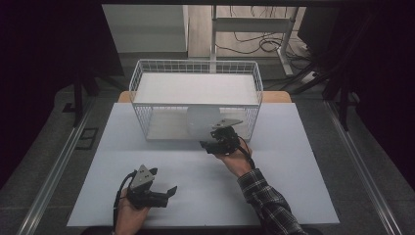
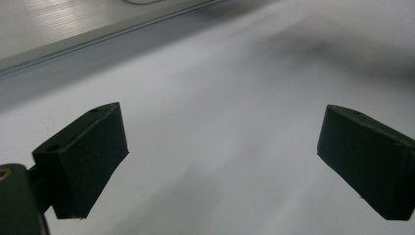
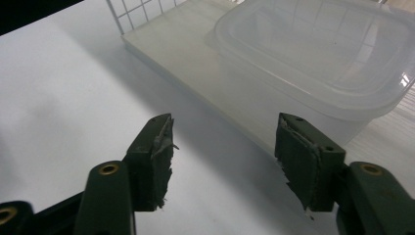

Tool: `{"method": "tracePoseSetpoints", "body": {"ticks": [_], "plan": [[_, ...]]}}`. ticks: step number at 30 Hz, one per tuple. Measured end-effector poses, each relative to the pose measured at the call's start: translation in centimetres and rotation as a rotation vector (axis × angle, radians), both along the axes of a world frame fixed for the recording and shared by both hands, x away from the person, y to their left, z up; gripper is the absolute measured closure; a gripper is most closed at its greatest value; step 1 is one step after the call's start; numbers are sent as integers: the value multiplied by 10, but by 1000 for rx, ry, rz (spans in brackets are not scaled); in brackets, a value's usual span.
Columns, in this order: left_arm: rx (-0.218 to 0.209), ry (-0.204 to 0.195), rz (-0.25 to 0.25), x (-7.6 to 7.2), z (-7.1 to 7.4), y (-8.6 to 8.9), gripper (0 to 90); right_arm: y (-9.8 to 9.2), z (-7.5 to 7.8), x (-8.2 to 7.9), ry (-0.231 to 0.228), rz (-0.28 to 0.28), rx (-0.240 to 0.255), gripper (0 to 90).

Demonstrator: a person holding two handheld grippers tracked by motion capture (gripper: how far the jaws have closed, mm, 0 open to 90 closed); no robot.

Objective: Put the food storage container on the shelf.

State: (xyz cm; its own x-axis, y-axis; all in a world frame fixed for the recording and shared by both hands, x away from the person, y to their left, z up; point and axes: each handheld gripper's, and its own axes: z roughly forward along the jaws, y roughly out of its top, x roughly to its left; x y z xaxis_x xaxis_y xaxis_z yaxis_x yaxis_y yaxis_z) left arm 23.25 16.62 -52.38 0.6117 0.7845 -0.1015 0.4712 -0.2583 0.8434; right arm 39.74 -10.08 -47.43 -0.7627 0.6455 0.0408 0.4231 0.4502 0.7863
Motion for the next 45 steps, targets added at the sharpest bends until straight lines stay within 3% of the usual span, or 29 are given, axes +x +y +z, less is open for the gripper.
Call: {"method": "tracePoseSetpoints", "body": {"ticks": [17,33,45], "plan": [[-4,8,0,0,0,0,45,-12,2,-23,-4,42,-8,236],[6,25,-10,1,-1,-2,47,-31,-11,-47,-7,34,-29,100],[17,30,-13,1,-2,-2,42,-47,-7,-66,-10,44,-7,38]]}}
